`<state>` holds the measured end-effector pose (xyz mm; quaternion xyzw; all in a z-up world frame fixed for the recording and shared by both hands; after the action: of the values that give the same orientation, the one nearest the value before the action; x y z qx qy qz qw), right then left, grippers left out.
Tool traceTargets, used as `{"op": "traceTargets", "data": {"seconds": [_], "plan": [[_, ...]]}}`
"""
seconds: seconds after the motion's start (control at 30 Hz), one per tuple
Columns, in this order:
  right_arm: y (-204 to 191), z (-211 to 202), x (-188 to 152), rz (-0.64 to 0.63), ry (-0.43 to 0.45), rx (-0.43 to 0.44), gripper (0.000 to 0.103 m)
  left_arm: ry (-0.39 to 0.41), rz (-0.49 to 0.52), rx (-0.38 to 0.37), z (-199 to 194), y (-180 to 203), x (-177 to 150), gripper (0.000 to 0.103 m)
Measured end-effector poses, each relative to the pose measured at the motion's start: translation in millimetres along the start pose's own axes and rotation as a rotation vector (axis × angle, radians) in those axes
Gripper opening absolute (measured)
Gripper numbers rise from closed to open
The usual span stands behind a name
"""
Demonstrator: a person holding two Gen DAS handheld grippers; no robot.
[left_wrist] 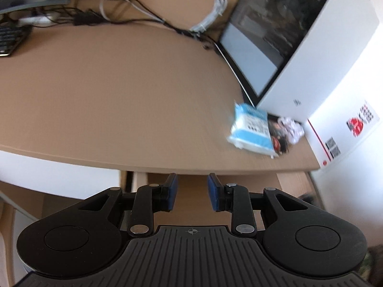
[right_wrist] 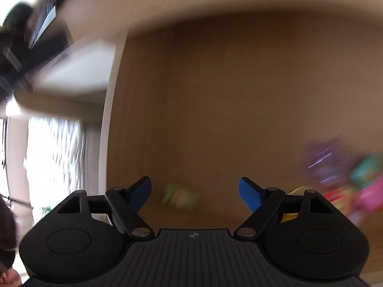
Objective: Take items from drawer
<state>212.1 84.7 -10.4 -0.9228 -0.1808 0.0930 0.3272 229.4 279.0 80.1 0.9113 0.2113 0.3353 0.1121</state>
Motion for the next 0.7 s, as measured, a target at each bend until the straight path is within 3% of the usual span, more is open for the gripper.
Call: {"op": "traceTargets", "data": {"seconds": [0.07, 0.2, 0.3, 0.43, 0.47, 0.5, 0.6, 0.7], "plan": [[-12, 22, 2, 0.007, -0.083, 0.01, 0.074, 0.016, -0.034, -0.009, -8, -10, -3, 0.03], [-23, 51, 10, 0.052, -0.165, -0.024, 0.054, 0.032, -0.119, -0.043, -17, -30, -13, 0.03], [-29, 67, 12, 0.082, -0.21, -0.049, 0.052, 0.039, -0.176, -0.051, -22, -46, -21, 0.03], [-39, 65, 13, 0.043, -0.175, -0.076, 0.041, 0.019, -0.214, -0.046, -20, -58, -28, 0.03], [-40, 63, 12, 0.037, -0.157, -0.104, 0.023, 0.012, -0.209, -0.049, -18, -58, -28, 0.03], [-40, 60, 11, 0.028, -0.143, -0.131, 0.016, 0.005, -0.2, -0.056, -17, -56, -28, 0.03], [-32, 48, 4, 0.06, -0.11, -0.107, 0.016, -0.017, -0.166, -0.085, -9, -46, -27, 0.03], [-21, 37, -6, 0.096, -0.11, -0.021, 0.017, -0.033, -0.149, -0.105, 0, -37, -25, 0.03]]}}
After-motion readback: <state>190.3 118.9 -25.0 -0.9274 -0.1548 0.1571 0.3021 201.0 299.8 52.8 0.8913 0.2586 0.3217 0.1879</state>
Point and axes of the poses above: each gripper's, at about its wrist camera, not at the fingertips, and z roughly the way its jaws point, y to its right, x to its top, the point moved 2 cm from there along z, roughly the way its jaws point, and after that the axes turned 4 degrees about -y, right-handed, at the moved point
